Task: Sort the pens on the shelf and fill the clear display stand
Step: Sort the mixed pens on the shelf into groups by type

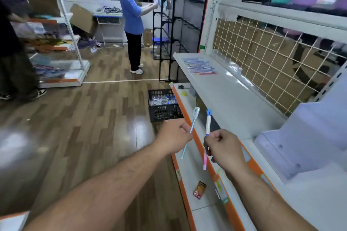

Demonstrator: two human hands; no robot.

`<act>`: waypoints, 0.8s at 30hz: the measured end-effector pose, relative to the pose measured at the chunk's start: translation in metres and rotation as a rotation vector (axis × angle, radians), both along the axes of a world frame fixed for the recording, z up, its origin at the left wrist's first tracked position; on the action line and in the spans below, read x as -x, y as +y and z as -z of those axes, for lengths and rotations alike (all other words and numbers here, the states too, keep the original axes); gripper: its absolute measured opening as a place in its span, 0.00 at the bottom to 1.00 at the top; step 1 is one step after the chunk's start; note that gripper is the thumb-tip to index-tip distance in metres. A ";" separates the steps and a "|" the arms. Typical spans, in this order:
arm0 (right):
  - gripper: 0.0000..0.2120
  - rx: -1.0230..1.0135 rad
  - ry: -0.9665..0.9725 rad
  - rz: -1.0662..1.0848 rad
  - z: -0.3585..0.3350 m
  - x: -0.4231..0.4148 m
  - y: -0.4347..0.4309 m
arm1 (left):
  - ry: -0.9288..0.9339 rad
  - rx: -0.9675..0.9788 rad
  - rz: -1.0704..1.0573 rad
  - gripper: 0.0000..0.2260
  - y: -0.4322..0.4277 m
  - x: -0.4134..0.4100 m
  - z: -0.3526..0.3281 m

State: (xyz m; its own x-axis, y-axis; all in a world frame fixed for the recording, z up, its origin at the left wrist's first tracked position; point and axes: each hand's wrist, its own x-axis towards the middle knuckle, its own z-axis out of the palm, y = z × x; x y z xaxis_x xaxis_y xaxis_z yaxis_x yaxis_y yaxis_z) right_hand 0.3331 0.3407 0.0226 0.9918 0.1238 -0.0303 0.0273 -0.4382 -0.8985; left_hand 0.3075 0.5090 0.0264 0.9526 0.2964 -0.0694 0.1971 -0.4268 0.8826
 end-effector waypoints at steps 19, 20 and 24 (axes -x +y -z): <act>0.05 0.002 0.007 0.087 0.002 -0.165 0.178 | -0.024 0.051 0.079 0.06 0.195 -0.173 0.000; 0.05 -0.014 0.009 0.103 0.002 -0.173 0.186 | -0.024 0.049 0.090 0.05 0.205 -0.182 0.000; 0.05 -0.033 0.011 0.159 0.003 -0.197 0.212 | -0.021 0.038 0.151 0.05 0.232 -0.217 -0.002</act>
